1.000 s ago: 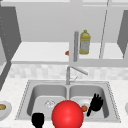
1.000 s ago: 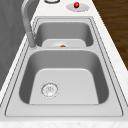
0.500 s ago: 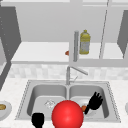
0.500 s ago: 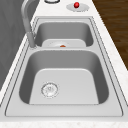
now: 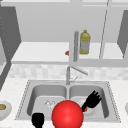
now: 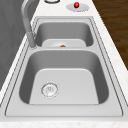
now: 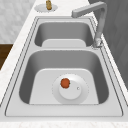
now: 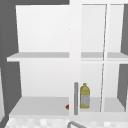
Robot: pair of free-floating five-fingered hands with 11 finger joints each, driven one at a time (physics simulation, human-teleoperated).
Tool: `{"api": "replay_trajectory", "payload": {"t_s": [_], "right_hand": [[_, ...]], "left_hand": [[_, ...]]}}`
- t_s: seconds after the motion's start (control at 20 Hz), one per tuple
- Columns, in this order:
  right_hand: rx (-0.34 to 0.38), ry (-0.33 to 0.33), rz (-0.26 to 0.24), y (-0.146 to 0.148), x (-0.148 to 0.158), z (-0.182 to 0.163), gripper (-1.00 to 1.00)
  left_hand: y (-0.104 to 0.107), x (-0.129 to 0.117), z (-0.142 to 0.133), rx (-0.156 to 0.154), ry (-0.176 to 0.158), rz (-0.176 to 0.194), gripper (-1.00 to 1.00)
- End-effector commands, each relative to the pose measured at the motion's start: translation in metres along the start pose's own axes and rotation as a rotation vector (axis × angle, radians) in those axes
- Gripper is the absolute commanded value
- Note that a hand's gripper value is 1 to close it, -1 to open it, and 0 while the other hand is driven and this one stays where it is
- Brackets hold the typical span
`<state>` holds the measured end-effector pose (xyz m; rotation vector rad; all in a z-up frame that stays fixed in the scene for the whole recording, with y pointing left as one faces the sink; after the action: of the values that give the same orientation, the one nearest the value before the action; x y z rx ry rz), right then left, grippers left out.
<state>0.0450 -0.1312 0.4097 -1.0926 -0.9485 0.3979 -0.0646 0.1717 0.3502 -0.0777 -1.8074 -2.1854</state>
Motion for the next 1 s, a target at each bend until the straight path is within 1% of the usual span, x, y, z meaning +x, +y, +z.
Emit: {"api": "replay_trajectory", "payload": {"t_s": [0.0, 0.2, 0.65, 0.8, 0.95], "right_hand": [[-0.049, 0.037, -0.095, -0.008, 0.013, 0.007, -1.00], [-0.072, 0.063, -0.122, -0.016, 0.025, 0.015, -1.00], [-0.151, 0.108, -0.205, -0.032, 0.054, 0.029, -1.00], [-0.155, 0.126, -0.237, -0.037, 0.064, 0.035, -1.00], [-0.142, 0.154, -0.264, -0.046, 0.067, 0.051, -1.00]], "left_hand": [[0.000, 0.000, 0.000, 0.000, 0.000, 0.000, 0.00], [0.000, 0.000, 0.000, 0.000, 0.000, 0.000, 0.00], [0.000, 0.000, 0.000, 0.000, 0.000, 0.000, 0.00], [0.000, 0.000, 0.000, 0.000, 0.000, 0.000, 0.00], [0.000, 0.000, 0.000, 0.000, 0.000, 0.000, 0.00]]}}
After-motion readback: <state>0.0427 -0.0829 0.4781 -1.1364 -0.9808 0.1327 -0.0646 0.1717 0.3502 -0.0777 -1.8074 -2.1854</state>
